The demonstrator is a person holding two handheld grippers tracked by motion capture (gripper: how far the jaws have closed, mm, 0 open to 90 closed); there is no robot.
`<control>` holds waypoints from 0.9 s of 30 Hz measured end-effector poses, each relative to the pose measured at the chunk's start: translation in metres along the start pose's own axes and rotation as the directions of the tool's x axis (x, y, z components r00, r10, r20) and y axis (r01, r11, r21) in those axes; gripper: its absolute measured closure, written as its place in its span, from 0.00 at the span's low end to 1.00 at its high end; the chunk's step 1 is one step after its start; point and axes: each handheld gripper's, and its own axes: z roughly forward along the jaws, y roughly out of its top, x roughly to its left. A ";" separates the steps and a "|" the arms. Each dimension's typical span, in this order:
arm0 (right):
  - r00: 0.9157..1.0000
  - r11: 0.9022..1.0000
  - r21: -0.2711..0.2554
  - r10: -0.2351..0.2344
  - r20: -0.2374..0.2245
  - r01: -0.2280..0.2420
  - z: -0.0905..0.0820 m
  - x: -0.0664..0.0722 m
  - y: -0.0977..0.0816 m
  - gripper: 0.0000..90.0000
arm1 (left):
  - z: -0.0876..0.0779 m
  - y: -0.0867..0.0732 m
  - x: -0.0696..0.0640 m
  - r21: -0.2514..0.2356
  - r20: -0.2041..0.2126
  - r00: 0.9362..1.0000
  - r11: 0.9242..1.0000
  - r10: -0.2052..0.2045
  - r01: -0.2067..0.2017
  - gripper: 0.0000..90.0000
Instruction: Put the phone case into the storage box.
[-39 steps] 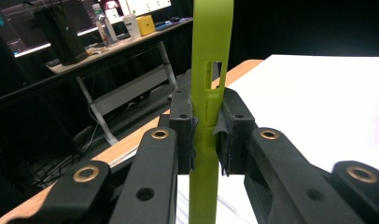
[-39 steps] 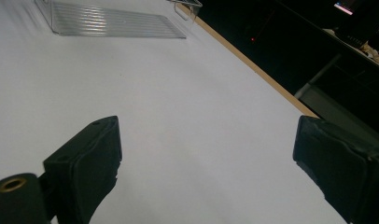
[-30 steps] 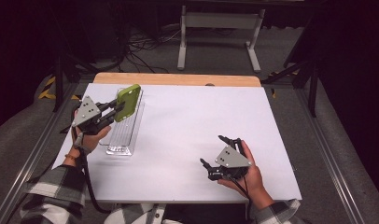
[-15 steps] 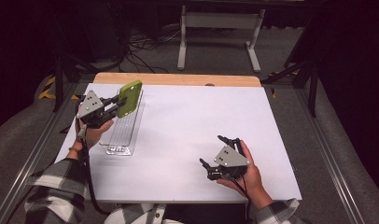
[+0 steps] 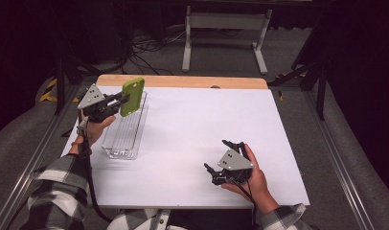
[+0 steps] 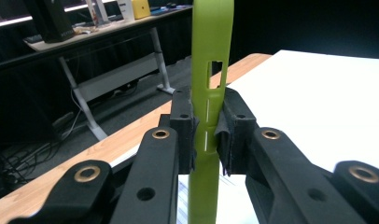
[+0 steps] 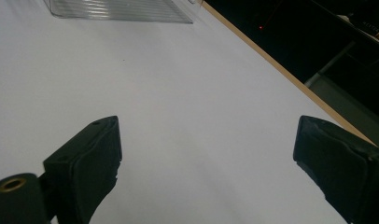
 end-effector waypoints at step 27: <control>0.999 0.998 0.056 -0.025 -0.021 0.026 0.008 0.002 -0.004 0.10 | 0.039 -0.027 0.041 0.084 0.001 0.996 0.992 -0.091 0.090 0.87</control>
